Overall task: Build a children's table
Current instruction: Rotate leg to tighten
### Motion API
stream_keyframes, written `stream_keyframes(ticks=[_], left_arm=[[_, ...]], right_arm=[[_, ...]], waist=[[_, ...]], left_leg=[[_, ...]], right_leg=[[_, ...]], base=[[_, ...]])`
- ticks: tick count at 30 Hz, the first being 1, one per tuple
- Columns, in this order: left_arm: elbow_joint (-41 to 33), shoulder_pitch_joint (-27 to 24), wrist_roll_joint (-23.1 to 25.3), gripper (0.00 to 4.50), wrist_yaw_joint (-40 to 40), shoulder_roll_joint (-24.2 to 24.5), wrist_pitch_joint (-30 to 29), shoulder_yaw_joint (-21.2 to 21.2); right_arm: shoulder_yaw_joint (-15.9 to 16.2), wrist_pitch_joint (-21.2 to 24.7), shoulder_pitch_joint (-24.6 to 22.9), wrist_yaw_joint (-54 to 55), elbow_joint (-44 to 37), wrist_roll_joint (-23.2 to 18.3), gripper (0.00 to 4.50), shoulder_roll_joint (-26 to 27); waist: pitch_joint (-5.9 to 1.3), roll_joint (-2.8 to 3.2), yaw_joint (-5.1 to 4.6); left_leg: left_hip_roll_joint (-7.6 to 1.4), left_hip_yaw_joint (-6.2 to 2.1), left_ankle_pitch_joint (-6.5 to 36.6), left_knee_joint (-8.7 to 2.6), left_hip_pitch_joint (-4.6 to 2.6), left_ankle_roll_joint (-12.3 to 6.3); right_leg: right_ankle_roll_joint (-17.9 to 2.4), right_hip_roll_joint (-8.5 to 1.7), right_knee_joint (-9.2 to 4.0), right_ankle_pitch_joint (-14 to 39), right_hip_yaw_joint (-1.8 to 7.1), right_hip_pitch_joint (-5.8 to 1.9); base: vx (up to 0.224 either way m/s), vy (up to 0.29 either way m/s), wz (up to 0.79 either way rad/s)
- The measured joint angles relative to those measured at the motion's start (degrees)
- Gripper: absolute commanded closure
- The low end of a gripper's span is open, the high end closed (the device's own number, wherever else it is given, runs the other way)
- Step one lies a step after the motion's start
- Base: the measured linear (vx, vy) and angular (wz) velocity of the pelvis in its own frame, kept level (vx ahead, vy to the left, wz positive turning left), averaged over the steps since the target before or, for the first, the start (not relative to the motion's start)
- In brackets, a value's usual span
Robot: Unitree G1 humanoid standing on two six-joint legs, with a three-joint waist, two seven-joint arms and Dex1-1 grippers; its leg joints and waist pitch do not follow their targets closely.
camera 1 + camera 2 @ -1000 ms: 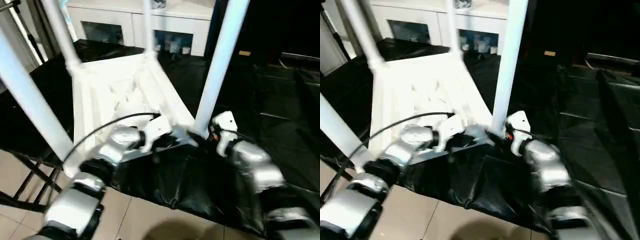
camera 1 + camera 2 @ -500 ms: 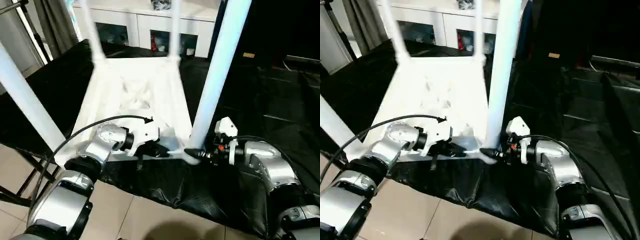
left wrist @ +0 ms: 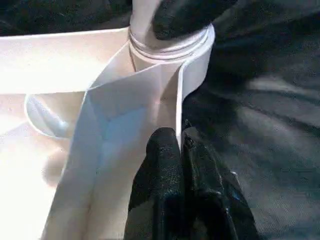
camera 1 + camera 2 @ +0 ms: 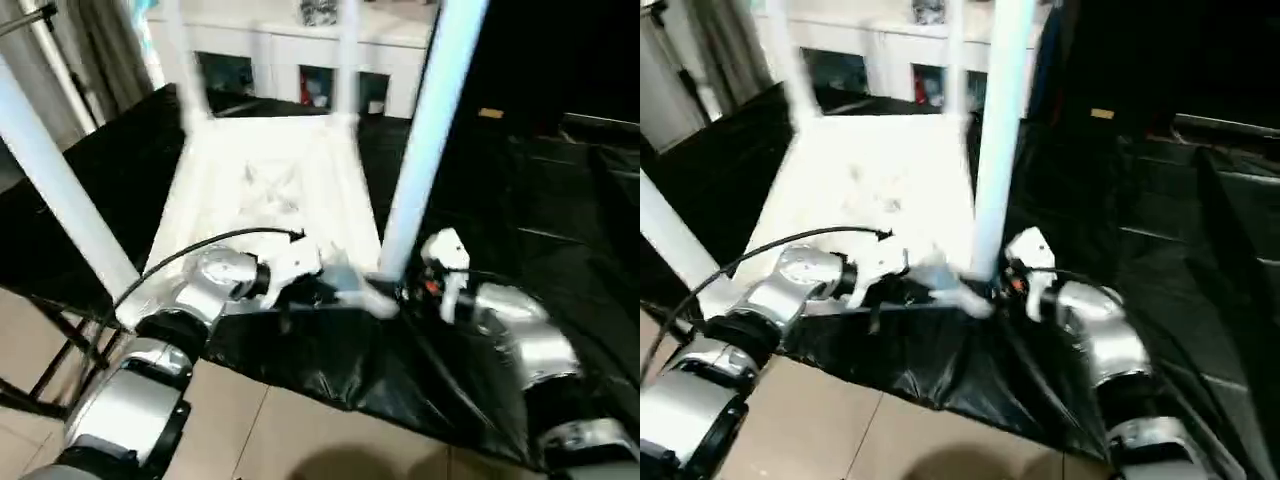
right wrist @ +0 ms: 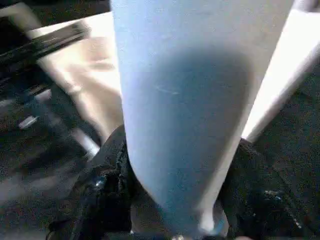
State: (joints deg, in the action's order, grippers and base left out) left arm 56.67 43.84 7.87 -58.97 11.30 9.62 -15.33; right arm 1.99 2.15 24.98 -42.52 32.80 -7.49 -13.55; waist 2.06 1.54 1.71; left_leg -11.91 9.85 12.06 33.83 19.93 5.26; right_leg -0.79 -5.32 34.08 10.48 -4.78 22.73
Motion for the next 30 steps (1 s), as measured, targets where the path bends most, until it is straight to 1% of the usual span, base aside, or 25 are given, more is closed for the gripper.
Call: stream_keyframes(ticks=[2,5,9,10,11,12,14,17,19,22,24,28,30], left_arm=[[-0.4,0.0,0.6,4.50,4.7,-2.3,-2.1,0.5],[-0.6,-0.5,0.9,4.50,8.7,-4.4,-2.8,0.5],[0.0,-0.5,2.1,4.50,11.4,-4.9,-0.9,-0.2],[0.2,-0.5,2.4,4.50,11.7,-4.9,0.0,-0.4],[0.3,-0.5,2.5,4.50,11.7,-4.9,0.6,-0.5],[0.4,-0.5,2.6,4.50,11.8,-4.8,0.9,-0.8],[0.3,-0.5,2.7,4.50,11.6,-4.4,1.7,-0.9],[-0.1,-0.7,2.7,4.50,11.1,-4.2,2.6,-0.9],[-0.4,-0.9,2.5,4.50,10.4,-3.9,3.5,-1.1],[-0.7,-1.2,2.4,4.50,9.6,-3.4,4.6,-1.3],[-0.6,-1.3,2.3,4.50,9.4,-2.7,5.1,-1.3],[0.0,-1.3,2.2,4.50,9.0,-1.5,6.6,-1.3],[0.2,-1.3,2.2,4.50,8.8,-0.9,7.1,-1.1]], right_arm=[[-1.8,-0.3,0.3,8.8,1.1,0.9,2.49,3.0],[-2.8,-0.3,0.5,16.3,1.5,1.6,2.51,5.8],[-2.8,-0.7,0.5,20.0,1.0,3.1,2.52,7.3],[-2.8,-1.1,0.5,20.0,1.0,3.3,1.97,7.2],[-2.8,-1.2,0.4,19.8,1.0,3.4,1.97,6.8],[-2.8,-1.2,0.4,19.7,1.1,3.4,1.83,6.6],[-2.7,-0.8,0.3,17.6,0.9,3.1,1.75,5.2],[-2.1,0.2,-1.0,12.7,-1.4,2.5,1.43,2.1],[-1.2,0.8,-3.0,8.1,-4.1,2.1,1.43,-1.4],[-1.3,1.7,-5.4,2.2,-7.1,0.5,1.43,-5.6],[-1.5,2.3,-6.1,-0.8,-8.3,-0.4,1.43,-7.7],[-2.4,4.3,-9.1,-9.0,-12.2,-4.0,1.43,-14.0],[-3.2,5.2,-9.5,-10.9,-13.5,-4.8,1.43,-15.0]], waist=[[-0.02,-0.01,-0.54],[-0.05,-0.03,-1.26],[-0.13,0.00,-1.52],[-0.13,0.01,-1.54],[-0.13,0.03,-1.56],[-0.13,0.04,-1.58],[-0.05,0.19,-1.57],[-0.03,0.42,-1.44],[-0.05,0.51,-1.37],[-0.10,0.67,-1.36],[-0.08,0.68,-1.39],[-0.02,0.69,-1.55],[0.01,0.64,-1.75]], left_leg=[[0.02,-0.03,0.0,0.02,-0.02,0.02],[0.02,-0.07,0.0,0.00,0.00,0.01],[0.02,-0.14,0.0,-0.02,0.03,0.01],[0.03,-0.14,0.0,-0.03,0.06,0.02],[0.03,-0.14,0.0,-0.02,0.06,0.01],[0.03,-0.14,0.0,-0.03,0.06,0.01],[0.04,-0.14,0.0,-0.03,0.09,0.01],[0.03,-0.12,0.0,-0.11,0.16,0.01],[0.02,-0.07,0.0,-0.19,0.19,0.01],[0.01,-0.05,0.0,-0.22,0.25,0.00],[0.00,-0.04,-0.1,-0.21,0.28,-0.09],[-0.01,-0.06,-0.1,-0.17,0.30,-0.12],[-0.01,-0.08,-0.1,-0.17,0.27,-0.12]], right_leg=[[0.0,0.00,-0.07,0.0,0.00,0.01],[0.0,0.00,-0.12,0.0,-0.01,0.00],[0.1,0.02,-0.11,0.0,-0.05,-0.03],[0.1,0.02,-0.12,0.0,-0.05,-0.03],[0.1,0.02,-0.12,0.0,-0.04,-0.02],[0.1,0.02,-0.12,0.0,-0.04,-0.03],[0.1,0.01,-0.14,0.0,-0.04,-0.01],[0.0,0.02,-0.11,-0.1,-0.04,0.01],[-0.2,0.02,-0.09,-0.2,-0.05,0.01],[-0.1,0.03,-0.09,-0.1,-0.08,0.04],[-0.1,0.04,-0.09,-0.1,-0.10,0.07],[-0.1,0.04,-0.11,-0.1,-0.10,0.07],[-0.1,0.05,-0.10,-0.1,-0.13,0.09]], base=[[0.000,0.000,0.00],[0.000,0.000,0.00],[0.000,0.000,0.00],[0.000,0.000,0.00],[0.000,0.000,0.00],[0.000,0.000,0.00],[0.000,0.000,0.00],[0.000,0.000,0.00],[0.000,0.000,0.00],[0.000,0.000,0.00],[0.000,0.000,0.00],[0.000,0.000,0.00],[0.000,0.000,0.00]])
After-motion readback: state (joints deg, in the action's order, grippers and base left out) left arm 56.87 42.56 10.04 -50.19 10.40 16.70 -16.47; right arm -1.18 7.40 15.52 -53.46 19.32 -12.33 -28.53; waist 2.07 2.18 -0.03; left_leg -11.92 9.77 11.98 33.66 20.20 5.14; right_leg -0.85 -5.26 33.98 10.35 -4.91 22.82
